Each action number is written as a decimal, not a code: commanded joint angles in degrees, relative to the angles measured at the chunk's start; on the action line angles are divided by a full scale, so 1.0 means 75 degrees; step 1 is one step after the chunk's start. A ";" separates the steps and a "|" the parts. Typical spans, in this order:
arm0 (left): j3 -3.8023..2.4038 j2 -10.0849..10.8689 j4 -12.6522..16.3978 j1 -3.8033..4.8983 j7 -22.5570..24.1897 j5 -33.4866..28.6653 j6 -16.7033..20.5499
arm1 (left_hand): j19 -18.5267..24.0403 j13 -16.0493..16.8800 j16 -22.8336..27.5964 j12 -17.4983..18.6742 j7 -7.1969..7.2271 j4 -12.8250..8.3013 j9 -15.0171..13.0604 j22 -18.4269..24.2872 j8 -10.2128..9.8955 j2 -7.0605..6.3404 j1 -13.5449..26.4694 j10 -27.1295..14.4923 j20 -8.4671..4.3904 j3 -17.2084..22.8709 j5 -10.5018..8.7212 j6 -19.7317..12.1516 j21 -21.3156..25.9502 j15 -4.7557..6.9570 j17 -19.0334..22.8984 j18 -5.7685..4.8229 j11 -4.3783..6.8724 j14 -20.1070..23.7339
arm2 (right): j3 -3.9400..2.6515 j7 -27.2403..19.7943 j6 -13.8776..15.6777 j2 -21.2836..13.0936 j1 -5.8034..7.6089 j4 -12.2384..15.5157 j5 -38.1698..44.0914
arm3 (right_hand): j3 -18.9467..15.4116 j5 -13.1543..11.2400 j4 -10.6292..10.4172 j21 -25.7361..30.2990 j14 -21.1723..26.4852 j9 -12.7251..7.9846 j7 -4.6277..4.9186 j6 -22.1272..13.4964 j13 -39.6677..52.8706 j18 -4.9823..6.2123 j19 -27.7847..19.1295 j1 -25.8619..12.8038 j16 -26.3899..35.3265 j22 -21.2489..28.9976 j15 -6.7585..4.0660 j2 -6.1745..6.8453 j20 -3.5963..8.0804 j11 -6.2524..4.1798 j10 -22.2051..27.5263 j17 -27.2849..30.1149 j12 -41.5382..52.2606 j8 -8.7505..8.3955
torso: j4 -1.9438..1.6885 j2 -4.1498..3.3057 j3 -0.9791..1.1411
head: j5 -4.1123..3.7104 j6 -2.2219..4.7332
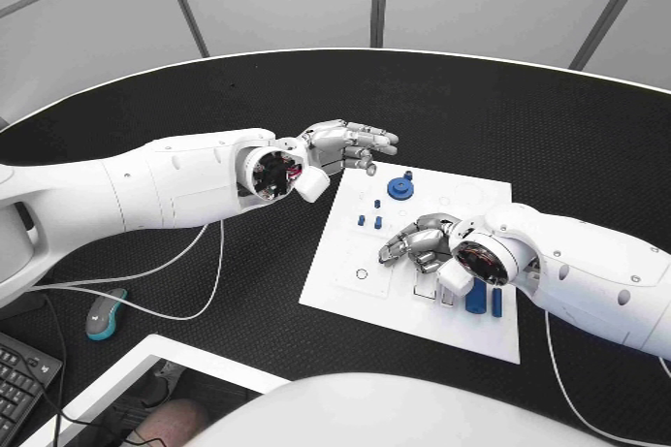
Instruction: Assemble the parts on the task board
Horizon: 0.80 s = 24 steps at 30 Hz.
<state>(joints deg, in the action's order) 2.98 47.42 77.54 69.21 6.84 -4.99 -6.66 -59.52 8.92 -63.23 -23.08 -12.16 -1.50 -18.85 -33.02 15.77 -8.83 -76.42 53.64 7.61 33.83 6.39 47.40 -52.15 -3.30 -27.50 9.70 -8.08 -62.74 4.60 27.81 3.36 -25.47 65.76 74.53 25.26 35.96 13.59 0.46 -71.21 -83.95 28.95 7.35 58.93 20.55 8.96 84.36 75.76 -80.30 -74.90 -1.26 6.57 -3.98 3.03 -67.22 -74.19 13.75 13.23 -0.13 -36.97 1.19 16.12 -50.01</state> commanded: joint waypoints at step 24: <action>0.0000 -0.0019 -0.0008 0.0000 -0.0018 0.0002 -0.0021 | 0.0001 0.0014 -0.0055 -0.0036 -0.0035 0.0017 -0.0002 0.0010 -0.0031 0.0002 -0.0025 -0.0057 0.0063 -0.0063 -0.0017 -0.0070 0.0029 0.0000 0.0013 0.0120 -0.0015 0.0038 | 0.0003 0.0056 0.0250 0.0028 -0.0002 0.0057 0.0922 | 0.0027 0.0023 0.0002 0.0129 -0.0245 0.0027 0.0004 0.0016 -0.0012 -0.0692 0.0090 -0.0038 0.0105 -0.0941 -0.0011 -0.0016 -0.0033 0.0023 -0.0025 0.0096 -0.0048 0.0017 | 0.0006 -0.0003 0.0005 | -0.0012 0.0001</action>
<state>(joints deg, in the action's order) 2.98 47.29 77.49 69.21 6.71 -4.98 -6.80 -59.52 8.96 -63.46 -23.08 -12.16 -1.34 -18.85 -33.04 15.77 -8.83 -76.42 53.64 7.61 33.68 6.39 47.40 -52.15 -3.30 -27.45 9.70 -8.08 -62.74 4.62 28.25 5.23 -25.25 65.75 74.91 31.74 36.05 13.37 0.21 -70.54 -83.95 29.25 7.35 58.92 20.55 10.34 84.70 75.67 -79.62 -74.90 -1.27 6.68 -3.65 3.02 -67.21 -73.52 13.75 13.44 -0.10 -36.97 1.18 16.07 -50.01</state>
